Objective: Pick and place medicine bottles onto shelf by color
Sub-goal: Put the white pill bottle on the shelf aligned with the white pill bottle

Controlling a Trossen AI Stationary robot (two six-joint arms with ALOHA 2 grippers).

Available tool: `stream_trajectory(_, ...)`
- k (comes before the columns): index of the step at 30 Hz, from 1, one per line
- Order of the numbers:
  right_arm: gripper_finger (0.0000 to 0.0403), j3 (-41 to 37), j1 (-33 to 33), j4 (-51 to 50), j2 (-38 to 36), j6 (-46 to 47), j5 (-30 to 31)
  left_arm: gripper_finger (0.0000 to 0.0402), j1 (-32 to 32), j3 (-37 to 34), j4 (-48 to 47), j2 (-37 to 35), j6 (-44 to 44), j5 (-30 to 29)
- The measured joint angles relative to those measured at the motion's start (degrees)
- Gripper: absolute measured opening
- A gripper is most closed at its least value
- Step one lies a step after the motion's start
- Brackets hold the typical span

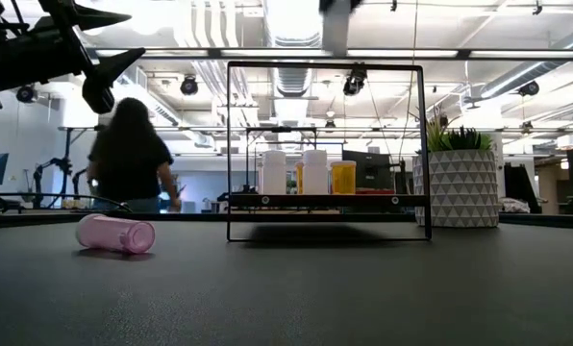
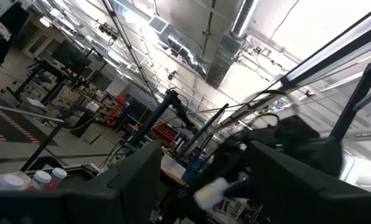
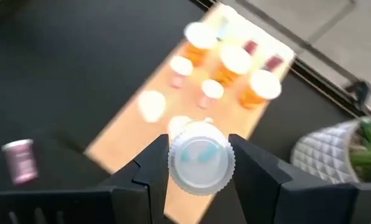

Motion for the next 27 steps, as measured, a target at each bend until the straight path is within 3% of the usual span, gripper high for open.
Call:
stream_trajectory(5,0.0139,-6.8,-7.6,0.8,-0.3,0.2,-4.4,0.0224,0.0,0.0,0.0,0.0,0.0,0.0)
stream_trajectory(10,0.0139,-16.3,-11.5,10.3,-1.2,0.3,-6.3,0.0224,0.0,0.0,0.0,0.0,0.0,0.0)
stream_trajectory(21,0.0139,-36.2,-13.8,23.1,-8.0,10.0,-9.2,0.0224,0.0,0.0,0.0,0.0,0.0,0.0)
stream_trajectory(27,0.0139,-47.2,-13.8,34.3,-12.0,13.0,-13.9,0.0224,0.0,0.0,0.0,0.0,0.0,0.0)
